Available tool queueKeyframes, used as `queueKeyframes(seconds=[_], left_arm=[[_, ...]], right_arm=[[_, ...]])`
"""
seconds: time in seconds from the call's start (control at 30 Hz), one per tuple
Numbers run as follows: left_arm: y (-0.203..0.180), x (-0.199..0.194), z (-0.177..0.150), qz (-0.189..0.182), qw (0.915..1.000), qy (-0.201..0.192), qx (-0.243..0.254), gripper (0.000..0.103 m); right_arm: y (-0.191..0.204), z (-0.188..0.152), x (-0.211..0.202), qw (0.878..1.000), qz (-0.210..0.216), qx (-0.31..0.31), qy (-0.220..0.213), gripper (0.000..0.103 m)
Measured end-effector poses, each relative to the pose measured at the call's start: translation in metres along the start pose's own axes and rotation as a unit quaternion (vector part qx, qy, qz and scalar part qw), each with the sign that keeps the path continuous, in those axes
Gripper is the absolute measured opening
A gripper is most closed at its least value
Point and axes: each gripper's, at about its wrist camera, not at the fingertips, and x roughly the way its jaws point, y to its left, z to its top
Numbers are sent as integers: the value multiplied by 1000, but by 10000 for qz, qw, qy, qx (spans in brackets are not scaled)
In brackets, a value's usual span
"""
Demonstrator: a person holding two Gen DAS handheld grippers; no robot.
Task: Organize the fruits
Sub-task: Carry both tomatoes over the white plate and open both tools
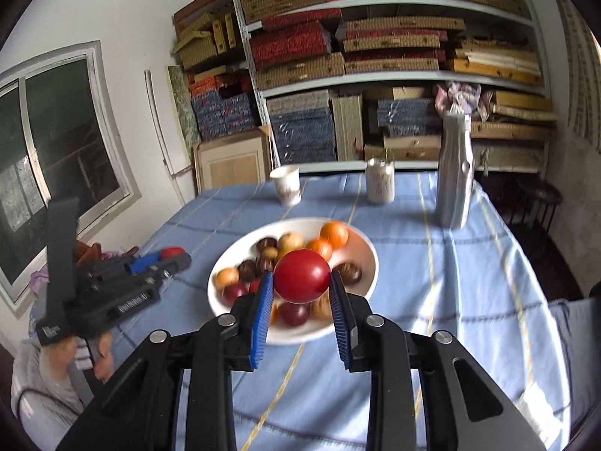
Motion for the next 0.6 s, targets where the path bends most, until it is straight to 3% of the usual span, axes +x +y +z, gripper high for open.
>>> queueKeyframes(seconds=[0.13, 0.6], left_arm=[[-9, 19, 9, 199, 9996, -48, 185, 27], [-3, 80, 17, 295, 9993, 128, 179, 27]], right_arm=[[1, 15, 17, 10000, -9, -35, 29, 30], [-1, 21, 103, 9981, 123, 210, 574, 30]])
